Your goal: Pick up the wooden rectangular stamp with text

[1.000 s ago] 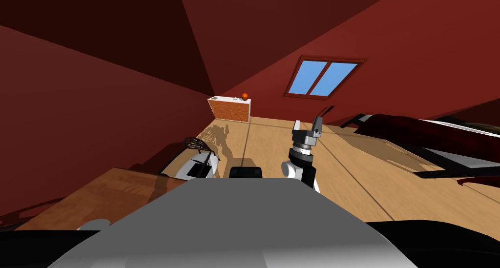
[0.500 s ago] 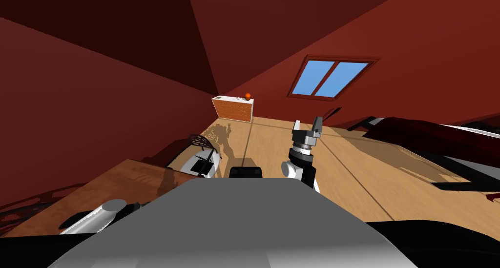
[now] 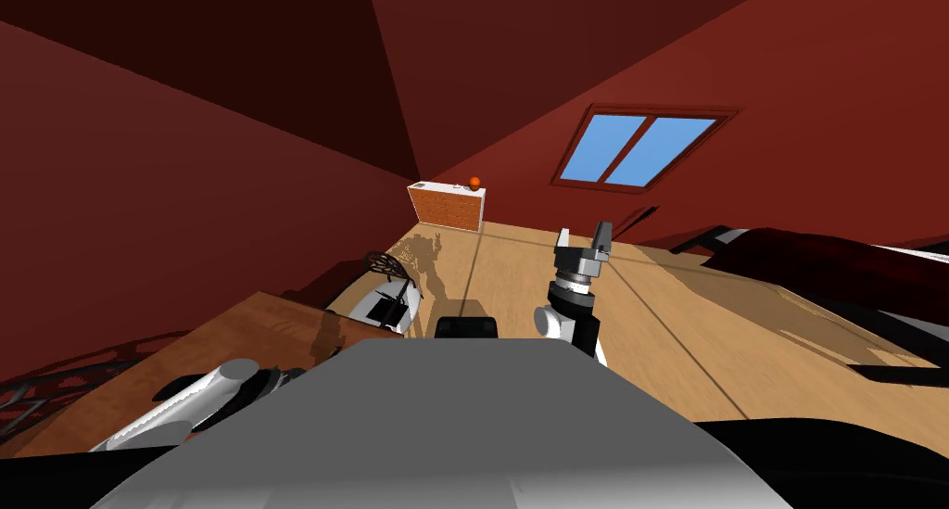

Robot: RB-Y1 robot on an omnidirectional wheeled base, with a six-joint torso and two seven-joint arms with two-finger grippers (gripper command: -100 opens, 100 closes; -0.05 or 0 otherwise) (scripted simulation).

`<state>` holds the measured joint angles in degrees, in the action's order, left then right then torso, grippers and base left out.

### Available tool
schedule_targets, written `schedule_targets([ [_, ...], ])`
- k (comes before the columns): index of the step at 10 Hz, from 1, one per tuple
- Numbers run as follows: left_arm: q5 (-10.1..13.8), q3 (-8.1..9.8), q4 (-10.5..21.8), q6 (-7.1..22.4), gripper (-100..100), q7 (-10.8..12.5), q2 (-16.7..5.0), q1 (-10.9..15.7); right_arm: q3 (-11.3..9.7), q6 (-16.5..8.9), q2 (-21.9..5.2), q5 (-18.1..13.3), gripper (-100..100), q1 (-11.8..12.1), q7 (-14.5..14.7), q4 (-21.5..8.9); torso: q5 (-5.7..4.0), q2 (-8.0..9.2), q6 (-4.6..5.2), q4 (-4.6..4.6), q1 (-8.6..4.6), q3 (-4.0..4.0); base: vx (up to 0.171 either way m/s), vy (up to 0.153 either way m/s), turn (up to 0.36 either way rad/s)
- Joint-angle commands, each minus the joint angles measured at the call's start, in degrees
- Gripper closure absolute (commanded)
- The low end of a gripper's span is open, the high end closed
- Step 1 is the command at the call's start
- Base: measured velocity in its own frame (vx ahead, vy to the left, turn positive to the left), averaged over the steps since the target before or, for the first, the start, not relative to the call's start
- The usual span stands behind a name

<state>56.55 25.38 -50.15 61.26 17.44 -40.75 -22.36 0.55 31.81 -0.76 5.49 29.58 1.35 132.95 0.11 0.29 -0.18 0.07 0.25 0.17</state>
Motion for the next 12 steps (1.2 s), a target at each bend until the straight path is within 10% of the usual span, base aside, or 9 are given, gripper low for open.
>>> schedule_targets([
  [1, -2.9, 1.27, 0.9, 1.2, 100, -0.5, 0.1, 1.6, 0.0, 0.0, 0.0, 0.0, 0, 0.0, 0.0, 0.0, 0.00, 0.00, 0.00, 0.00, 0.00, 0.00, -0.029, -0.007, 0.045],
  [10, -17.3, 10.88, -1.5, 10.3, 100, 0.6, 3.3, 10.8, 0.0, 0.0, 0.0, 0.0, 0, 0.0, 0.0, 0.0, -0.11, -0.03, -0.08, -0.03, -0.08, -0.03, -0.025, -0.002, 0.072],
  [12, -18.1, 10.49, -2.4, 10.3, 100, 1.1, 3.5, 10.1, 0.0, 0.0, 0.0, 0.0, 0, 0.0, 0.0, 0.0, -0.12, 0.02, -0.11, -0.02, -0.11, 0.00, -0.020, -0.003, 0.031],
])
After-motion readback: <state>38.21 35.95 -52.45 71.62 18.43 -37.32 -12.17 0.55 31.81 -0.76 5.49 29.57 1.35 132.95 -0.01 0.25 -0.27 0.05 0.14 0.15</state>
